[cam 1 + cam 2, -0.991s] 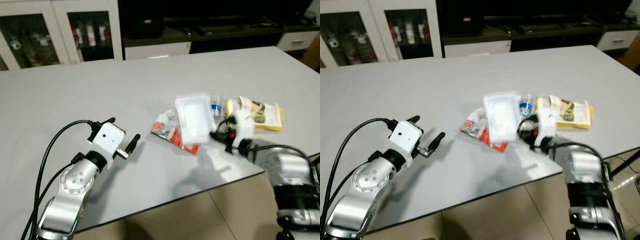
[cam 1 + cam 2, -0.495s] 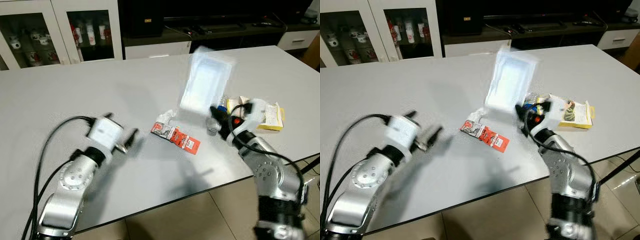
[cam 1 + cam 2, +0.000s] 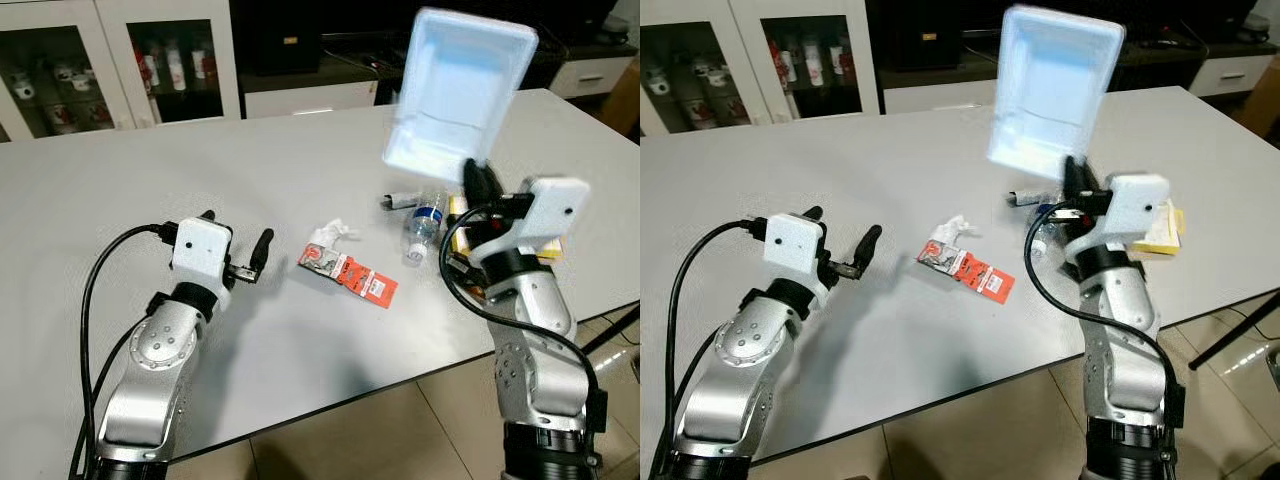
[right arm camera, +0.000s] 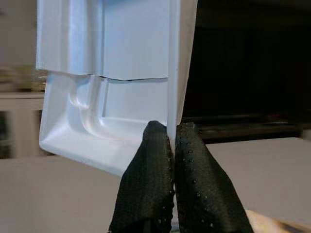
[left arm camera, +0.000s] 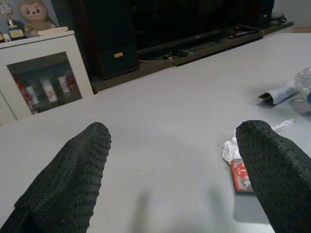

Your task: Picking trash to rubbish bin

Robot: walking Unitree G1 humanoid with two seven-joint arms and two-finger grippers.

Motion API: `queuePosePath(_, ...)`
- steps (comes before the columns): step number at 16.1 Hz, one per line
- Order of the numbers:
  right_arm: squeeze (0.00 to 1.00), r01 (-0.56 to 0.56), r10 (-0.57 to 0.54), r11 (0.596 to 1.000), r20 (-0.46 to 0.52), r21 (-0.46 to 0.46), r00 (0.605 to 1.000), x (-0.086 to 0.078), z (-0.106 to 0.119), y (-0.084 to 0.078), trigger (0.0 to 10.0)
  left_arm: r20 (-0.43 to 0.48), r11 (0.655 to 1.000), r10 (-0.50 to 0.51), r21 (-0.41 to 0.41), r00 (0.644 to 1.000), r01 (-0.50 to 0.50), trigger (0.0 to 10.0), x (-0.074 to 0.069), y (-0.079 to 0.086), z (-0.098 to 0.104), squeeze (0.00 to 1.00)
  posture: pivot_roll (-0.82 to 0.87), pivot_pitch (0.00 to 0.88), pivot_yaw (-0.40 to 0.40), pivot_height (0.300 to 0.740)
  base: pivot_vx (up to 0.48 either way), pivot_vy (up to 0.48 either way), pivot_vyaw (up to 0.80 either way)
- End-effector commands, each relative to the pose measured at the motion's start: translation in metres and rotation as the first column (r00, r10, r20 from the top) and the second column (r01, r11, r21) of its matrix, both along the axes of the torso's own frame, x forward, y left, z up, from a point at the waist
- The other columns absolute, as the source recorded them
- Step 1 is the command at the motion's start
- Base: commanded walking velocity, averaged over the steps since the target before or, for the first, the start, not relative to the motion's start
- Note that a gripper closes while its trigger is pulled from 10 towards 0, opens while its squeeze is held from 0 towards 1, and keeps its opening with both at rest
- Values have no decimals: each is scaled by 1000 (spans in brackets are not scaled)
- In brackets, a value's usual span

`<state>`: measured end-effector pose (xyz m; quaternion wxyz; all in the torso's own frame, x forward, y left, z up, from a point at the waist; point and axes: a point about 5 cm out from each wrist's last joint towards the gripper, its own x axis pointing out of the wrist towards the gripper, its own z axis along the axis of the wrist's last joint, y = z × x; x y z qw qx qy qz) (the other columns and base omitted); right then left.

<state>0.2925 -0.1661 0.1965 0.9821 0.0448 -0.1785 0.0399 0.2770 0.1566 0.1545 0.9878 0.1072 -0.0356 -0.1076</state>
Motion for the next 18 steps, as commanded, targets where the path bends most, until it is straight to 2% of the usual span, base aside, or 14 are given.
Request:
queuePosePath(1,0,73,-73,997,17,-5,997,-1,1,-6,10000,17,999,31,23,999,-31,10000,1,1,0,0,48,0,-43,740,0,0,0)
queuePosePath(3,0,91,-90,995,28,-40,996,-2,2,-7,10000,32,999,46,23,998,-47,10000,1,2,1,0,42,0,-40,740,0,0,0)
queuePosePath(5,0,93,-97,992,-45,-90,994,-2,-11,-6,10000,20,999,43,-9,999,-43,10000,2,3,2,0,39,0,-40,740,0,0,0)
queuePosePath(8,0,69,-76,991,-62,-114,995,-4,-16,2,10000,11,999,50,10,999,-50,10000,3,5,0,0,35,0,-39,740,0,0,-800)
queuePosePath(11,0,52,-68,987,-97,-154,993,-3,-23,11,10000,-10,998,61,-28,998,-61,10000,1,7,-2,0,29,0,-37,740,0,0,-800)
queuePosePath(12,0,50,-67,986,-105,-156,992,-3,-24,13,10000,-18,997,60,-49,998,-61,10000,1,7,-2,0,28,0,-36,740,0,0,-800)
queuePosePath(16,0,47,-69,983,-121,-177,990,-5,-27,11,10000,17,997,82,4,996,-83,10000,-1,8,-3,0,32,0,-44,740,0,0,-800)
queuePosePath(18,0,37,-61,983,-129,-182,990,-5,-28,11,10000,35,995,103,-9,994,-103,10000,-2,12,0,0,41,0,-56,740,0,0,-800)
